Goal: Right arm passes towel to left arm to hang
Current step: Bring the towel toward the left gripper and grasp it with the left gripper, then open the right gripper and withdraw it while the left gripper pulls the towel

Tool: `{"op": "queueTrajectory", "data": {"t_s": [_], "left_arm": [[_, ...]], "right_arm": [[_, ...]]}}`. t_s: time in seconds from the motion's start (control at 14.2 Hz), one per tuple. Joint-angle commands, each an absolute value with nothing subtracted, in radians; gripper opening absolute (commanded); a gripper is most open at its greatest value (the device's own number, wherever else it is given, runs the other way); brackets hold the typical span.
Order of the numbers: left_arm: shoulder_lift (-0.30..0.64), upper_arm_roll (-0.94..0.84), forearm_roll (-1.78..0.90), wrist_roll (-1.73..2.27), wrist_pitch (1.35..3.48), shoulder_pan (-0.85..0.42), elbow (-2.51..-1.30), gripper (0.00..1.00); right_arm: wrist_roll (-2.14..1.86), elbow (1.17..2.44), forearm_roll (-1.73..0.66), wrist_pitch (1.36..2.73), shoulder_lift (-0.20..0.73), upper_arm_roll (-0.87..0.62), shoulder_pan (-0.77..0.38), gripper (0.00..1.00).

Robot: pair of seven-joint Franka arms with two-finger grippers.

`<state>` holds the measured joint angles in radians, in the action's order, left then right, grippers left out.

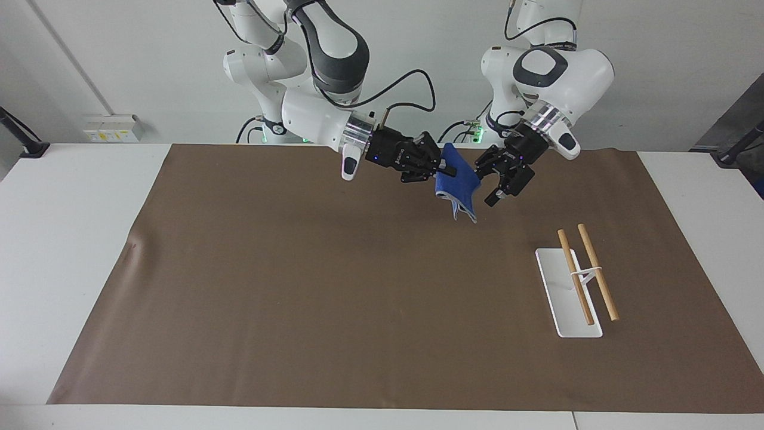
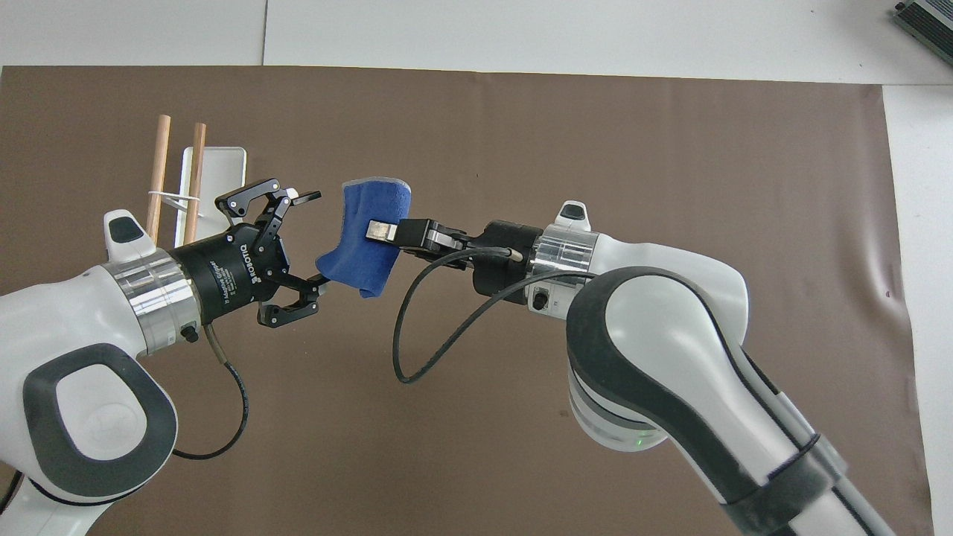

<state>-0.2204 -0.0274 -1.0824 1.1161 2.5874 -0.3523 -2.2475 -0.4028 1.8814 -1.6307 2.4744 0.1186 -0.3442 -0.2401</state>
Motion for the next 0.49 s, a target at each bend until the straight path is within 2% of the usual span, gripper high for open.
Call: {"op": "queueTrajectory", "data": {"t_s": [0.0,0.07,0.14,0.21,0.42], "left_arm": [[-0.226,-0.026,-1.112,1.097,2.669,-0.4,-2.252,0.99],[-0.225,-0.026,-1.111,1.094,2.66,-0.4,-2.25,0.68],[-0.225,-0.026,-1.109,1.092,2.654,-0.4,-2.25,0.29],[-0.227,-0.026,-1.109,1.094,2.651,-0.4,-2.25,0.0],[-0.227,-0.026,-1.109,1.103,2.643,-0.399,-2.249,0.0]], "right_arm": [[-0.451,1.89,-1.664,2.473,0.117,-0.348,-0.229,0.0],[-0.451,1.89,-1.664,2.473,0.117,-0.348,-0.227,0.0],[-0.451,1.89,-1.664,2.473,0.117,-0.348,-0.227,0.0],[-0.451,1.89,-1.664,2.473,0.117,-0.348,-0.227,0.0],[-0.451,1.89,-1.664,2.474,0.117,-0.348,-0.224,0.0]]}}
